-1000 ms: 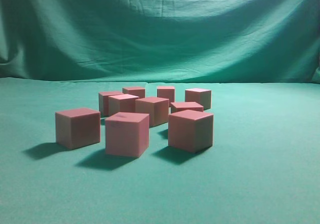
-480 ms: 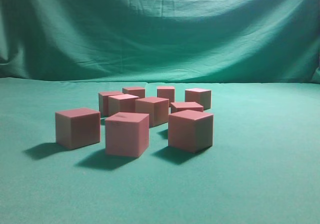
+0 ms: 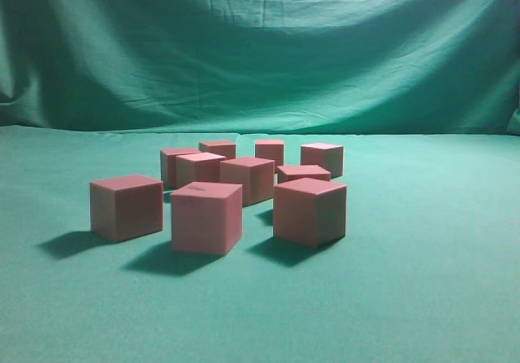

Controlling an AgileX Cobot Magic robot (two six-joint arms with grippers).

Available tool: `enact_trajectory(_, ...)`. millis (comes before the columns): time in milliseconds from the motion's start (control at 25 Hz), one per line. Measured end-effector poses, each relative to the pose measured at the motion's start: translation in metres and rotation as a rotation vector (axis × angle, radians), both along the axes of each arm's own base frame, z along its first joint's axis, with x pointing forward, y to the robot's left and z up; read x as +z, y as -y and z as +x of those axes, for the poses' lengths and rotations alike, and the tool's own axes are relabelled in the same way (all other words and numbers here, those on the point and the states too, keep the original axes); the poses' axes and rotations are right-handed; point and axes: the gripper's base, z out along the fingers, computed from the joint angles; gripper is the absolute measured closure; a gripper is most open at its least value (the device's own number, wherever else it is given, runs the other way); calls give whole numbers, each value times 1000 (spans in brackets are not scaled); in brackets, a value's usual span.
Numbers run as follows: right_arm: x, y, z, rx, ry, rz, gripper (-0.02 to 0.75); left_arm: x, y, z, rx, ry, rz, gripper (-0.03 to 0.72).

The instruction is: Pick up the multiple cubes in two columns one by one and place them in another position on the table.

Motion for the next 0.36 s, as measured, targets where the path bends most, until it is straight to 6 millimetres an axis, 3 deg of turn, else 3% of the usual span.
enact_trajectory(360, 0, 0, 0, 0, 0, 0, 738, 0, 0, 0, 0, 0, 0, 688)
